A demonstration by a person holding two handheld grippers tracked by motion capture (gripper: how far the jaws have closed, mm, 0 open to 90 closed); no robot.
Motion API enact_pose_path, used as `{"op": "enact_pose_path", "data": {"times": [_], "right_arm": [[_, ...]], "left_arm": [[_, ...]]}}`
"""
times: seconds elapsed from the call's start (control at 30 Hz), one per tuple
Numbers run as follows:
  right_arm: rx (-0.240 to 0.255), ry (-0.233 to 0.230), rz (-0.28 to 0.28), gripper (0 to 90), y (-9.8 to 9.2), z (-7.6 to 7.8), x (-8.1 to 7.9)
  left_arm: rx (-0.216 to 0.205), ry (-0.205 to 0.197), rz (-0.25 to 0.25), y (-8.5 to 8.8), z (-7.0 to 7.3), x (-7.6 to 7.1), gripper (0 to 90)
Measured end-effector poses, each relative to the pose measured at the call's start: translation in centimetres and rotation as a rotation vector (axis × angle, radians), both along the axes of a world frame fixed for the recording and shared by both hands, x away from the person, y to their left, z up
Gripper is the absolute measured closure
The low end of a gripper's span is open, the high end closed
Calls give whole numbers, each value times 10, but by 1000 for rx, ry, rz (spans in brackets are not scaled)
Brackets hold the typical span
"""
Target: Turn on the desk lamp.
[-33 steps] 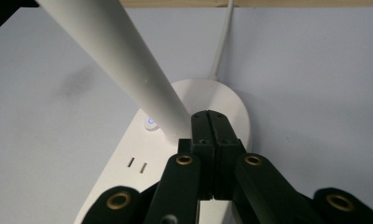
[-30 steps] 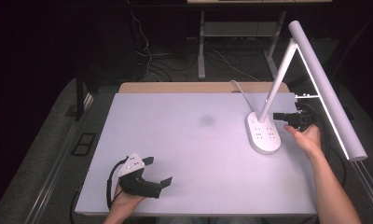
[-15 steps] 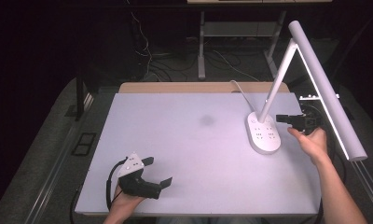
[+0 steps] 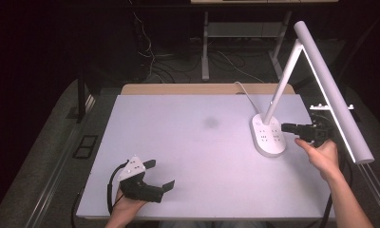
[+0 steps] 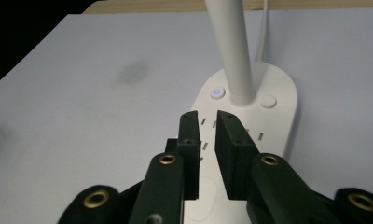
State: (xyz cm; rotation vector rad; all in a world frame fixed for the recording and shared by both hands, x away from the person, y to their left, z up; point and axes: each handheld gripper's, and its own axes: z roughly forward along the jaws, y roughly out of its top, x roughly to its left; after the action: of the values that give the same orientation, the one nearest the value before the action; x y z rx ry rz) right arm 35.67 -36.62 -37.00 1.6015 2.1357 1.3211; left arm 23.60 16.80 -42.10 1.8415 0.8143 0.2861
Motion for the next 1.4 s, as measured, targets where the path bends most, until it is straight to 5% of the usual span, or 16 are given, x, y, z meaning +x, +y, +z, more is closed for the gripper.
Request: {"op": "enact_pose_path", "data": {"times": [0.4,0.7,1.4], "right_arm": [[22,-33,19,468,15,0,-31],[34,-56,99,0,37,-7,-51],[53,-93,252,2,81,-26,-85]], "left_arm": [[-1,0,3,0,0,0,0],[-1,-1,2,0,0,0,0],[2,-4,-3,0,0,-1,0]]}}
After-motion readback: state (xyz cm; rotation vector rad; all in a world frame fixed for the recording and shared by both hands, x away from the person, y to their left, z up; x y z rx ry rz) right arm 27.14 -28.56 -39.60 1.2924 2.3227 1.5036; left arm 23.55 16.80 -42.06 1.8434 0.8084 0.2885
